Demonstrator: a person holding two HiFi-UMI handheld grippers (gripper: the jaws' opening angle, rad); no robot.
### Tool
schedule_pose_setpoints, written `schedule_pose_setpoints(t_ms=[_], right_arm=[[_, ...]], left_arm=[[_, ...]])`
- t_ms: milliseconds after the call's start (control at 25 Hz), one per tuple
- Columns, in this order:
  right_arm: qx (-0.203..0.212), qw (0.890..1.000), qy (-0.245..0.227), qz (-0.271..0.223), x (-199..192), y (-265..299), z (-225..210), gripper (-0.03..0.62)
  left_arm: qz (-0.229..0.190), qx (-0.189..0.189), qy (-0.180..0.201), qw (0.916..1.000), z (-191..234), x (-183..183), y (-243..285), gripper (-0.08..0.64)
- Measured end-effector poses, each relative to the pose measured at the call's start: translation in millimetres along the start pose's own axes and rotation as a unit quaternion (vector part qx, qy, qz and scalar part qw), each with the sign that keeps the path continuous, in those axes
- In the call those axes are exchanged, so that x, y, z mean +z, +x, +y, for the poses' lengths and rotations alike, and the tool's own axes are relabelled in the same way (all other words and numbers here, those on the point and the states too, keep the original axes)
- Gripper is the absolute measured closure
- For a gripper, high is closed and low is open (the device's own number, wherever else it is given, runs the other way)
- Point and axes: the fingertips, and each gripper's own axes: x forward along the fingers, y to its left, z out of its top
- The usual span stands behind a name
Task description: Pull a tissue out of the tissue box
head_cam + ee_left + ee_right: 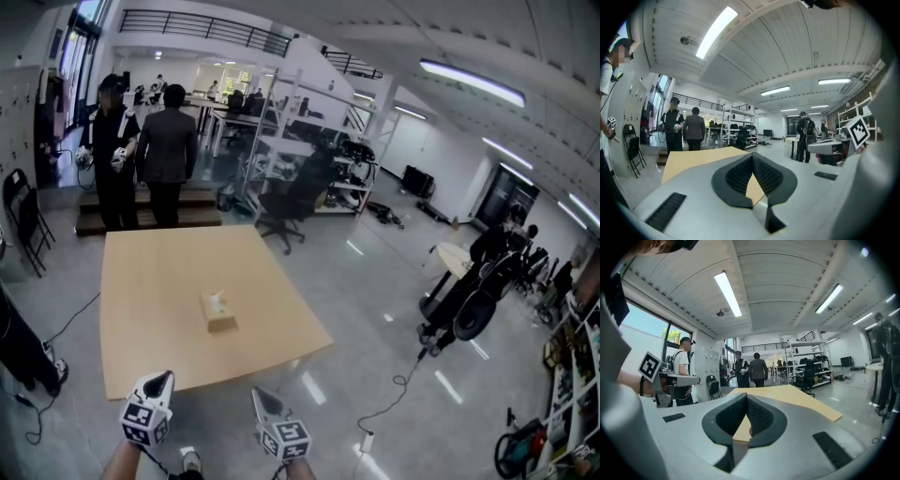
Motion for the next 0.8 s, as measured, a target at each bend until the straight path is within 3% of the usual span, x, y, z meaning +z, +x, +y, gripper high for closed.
schedule_pose_setpoints(t_ms=[800], right_arm=[[-0.024,1.000,-0.001,0.018,21.6,121.4,-26.6,0.581]], left_arm=[[0.005,-0.012,-0.011,0.9999,97.5,15.1,91.9,0.551]])
